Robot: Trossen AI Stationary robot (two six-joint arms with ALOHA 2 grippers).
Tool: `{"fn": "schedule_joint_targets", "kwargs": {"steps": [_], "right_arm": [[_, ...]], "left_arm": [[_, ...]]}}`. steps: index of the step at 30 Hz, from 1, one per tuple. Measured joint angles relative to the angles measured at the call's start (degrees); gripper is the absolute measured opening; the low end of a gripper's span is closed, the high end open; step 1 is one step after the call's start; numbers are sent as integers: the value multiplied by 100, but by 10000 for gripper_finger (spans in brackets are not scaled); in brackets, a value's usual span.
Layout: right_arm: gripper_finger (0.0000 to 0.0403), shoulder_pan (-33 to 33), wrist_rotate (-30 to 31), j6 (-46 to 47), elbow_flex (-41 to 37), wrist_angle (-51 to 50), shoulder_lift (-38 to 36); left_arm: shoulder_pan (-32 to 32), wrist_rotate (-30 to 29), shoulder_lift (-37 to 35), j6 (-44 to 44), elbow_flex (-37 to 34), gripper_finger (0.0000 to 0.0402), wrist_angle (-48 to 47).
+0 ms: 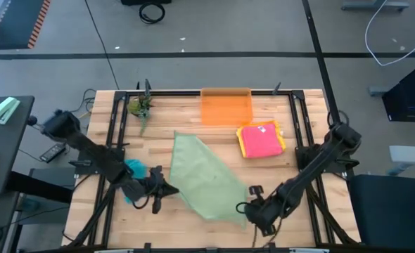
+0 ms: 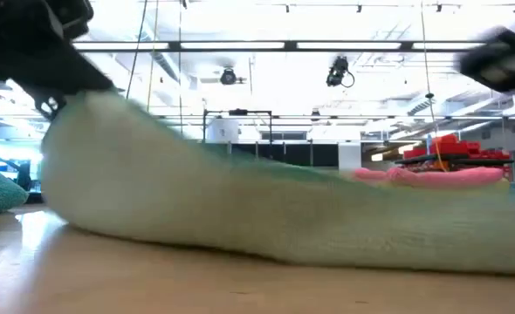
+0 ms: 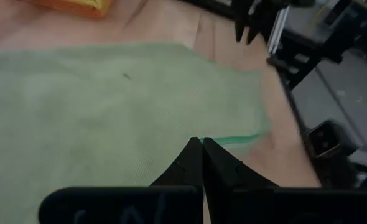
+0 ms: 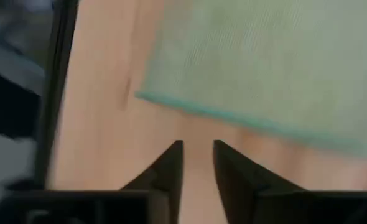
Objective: Fold microfiber towels
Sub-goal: Fold the green microfiber cloth
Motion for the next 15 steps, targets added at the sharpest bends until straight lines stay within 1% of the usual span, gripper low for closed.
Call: {"fn": "schedule_joint_targets", "kwargs": {"steps": [2, 4, 5, 7, 8, 9, 12, 13, 15], "right_arm": [[151, 116, -9, 1020, 0, 65, 97], [178, 270, 37, 1697, 0, 340, 142], [189, 352, 158, 1881, 0, 552, 145], [207, 539, 685, 1976, 0, 1158, 169], [213, 643, 1009, 1786, 0, 1447, 204], [217, 758, 1330, 1359, 0, 1707, 277], [220, 1139, 1978, -326, 0, 2218, 602], [219, 1245, 2193, -653, 0, 2258, 703], [216, 1350, 2509, -907, 0, 2221, 884]], "left_arm": [[-2, -3, 209, 26, 124, 4, 13], [0, -1, 370, 113, 236, 4, -2], [11, -2, 413, 183, 279, 5, -25], [20, -2, 457, 359, 376, 9, -9], [23, -3, 458, 478, 409, 10, 4], [22, -3, 458, 591, 441, 10, -6], [22, -1, 458, 893, 511, 5, -3], [20, -1, 458, 941, 526, 4, -5], [20, -1, 458, 969, 529, 6, -11]]}}
